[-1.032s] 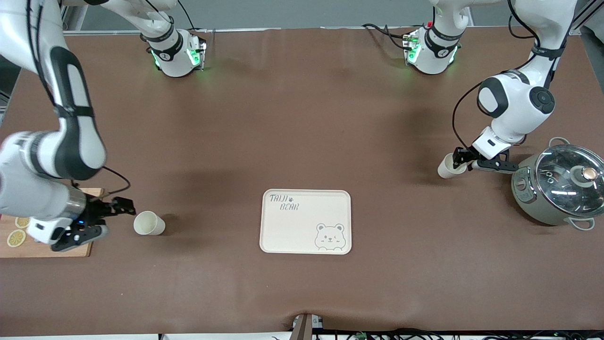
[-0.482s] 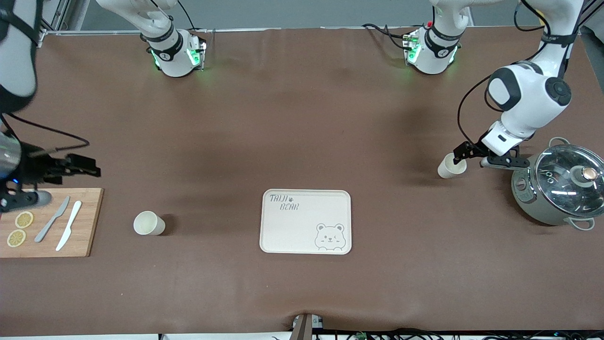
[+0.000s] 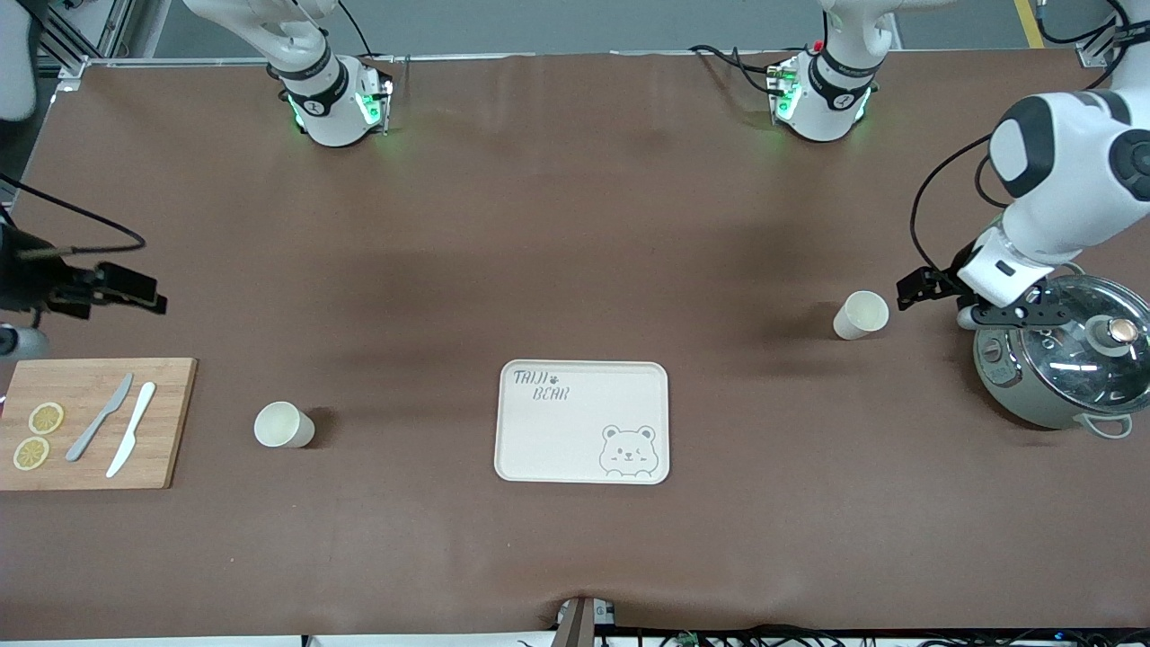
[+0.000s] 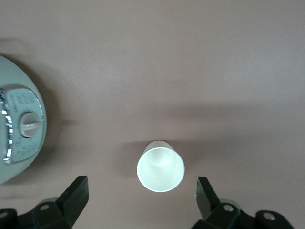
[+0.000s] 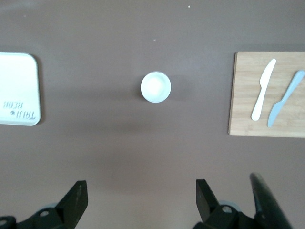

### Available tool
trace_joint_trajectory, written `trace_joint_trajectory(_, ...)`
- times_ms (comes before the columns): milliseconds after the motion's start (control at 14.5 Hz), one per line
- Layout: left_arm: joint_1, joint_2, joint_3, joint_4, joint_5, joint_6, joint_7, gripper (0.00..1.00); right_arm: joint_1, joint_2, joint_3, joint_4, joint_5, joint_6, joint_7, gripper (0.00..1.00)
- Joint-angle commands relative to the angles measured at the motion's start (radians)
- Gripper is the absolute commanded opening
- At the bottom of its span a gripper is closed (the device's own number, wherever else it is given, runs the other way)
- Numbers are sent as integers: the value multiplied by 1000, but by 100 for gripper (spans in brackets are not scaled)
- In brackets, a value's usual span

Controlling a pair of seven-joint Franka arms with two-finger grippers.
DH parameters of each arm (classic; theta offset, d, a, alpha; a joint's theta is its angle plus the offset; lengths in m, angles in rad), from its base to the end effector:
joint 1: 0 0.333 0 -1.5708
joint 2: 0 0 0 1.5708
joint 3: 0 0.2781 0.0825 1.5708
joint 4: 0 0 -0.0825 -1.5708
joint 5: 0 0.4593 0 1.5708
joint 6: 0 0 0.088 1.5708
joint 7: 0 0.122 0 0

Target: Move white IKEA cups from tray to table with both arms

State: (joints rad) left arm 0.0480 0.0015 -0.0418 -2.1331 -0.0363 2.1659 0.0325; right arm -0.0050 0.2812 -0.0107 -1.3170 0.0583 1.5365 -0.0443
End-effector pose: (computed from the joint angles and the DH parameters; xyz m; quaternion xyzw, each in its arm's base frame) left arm 0.6070 0.0019 0.3161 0.9998 -0.0032 0.0159 0.0149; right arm 0.6982 -0.0028 0.5202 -0.9990 -0.0146 0.0300 0.0286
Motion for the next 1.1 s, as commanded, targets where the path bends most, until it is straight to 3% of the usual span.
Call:
trace_joint_trajectory(0, 1, 25, -19, 74, 24, -61, -36, 100, -4, -120, 6, -265, -14, 155, 12, 100)
trace_joint_trajectory(138, 10, 22, -43, 87, 24, -64, -42, 100, -10, -164, 6, -362, -14, 237, 4, 100)
trace_joint_trajectory(619, -83, 29, -36, 194, 19, -132, -118, 100, -52, -168, 6, -358, -14, 208, -20, 100)
trace_joint_trajectory(1032, -82, 37, -46, 280, -17, -169, -103, 100, -46, -163, 8, -357, -14, 217, -23, 100)
